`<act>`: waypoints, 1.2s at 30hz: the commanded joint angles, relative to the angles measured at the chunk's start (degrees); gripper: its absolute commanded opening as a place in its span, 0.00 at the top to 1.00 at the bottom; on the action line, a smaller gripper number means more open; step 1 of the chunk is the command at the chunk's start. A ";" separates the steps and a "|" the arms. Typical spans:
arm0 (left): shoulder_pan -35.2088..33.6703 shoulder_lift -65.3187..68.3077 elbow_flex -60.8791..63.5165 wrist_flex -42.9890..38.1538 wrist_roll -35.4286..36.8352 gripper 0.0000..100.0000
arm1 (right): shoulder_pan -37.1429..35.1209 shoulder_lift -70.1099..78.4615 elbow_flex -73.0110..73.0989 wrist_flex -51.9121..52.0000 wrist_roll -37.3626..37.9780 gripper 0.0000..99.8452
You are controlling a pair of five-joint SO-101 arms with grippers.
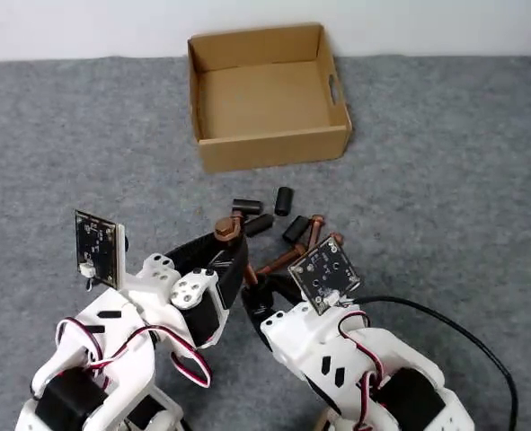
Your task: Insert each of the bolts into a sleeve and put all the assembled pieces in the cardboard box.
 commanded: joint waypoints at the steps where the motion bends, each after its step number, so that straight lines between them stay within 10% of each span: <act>1: 0.26 -0.09 0.04 0.09 -0.62 1.00 | 0.66 -0.66 -1.49 -2.33 0.62 0.99; 36: 0.35 -0.53 14.02 -19.25 -1.58 1.00 | 0.57 -0.13 -1.49 -4.53 0.70 0.99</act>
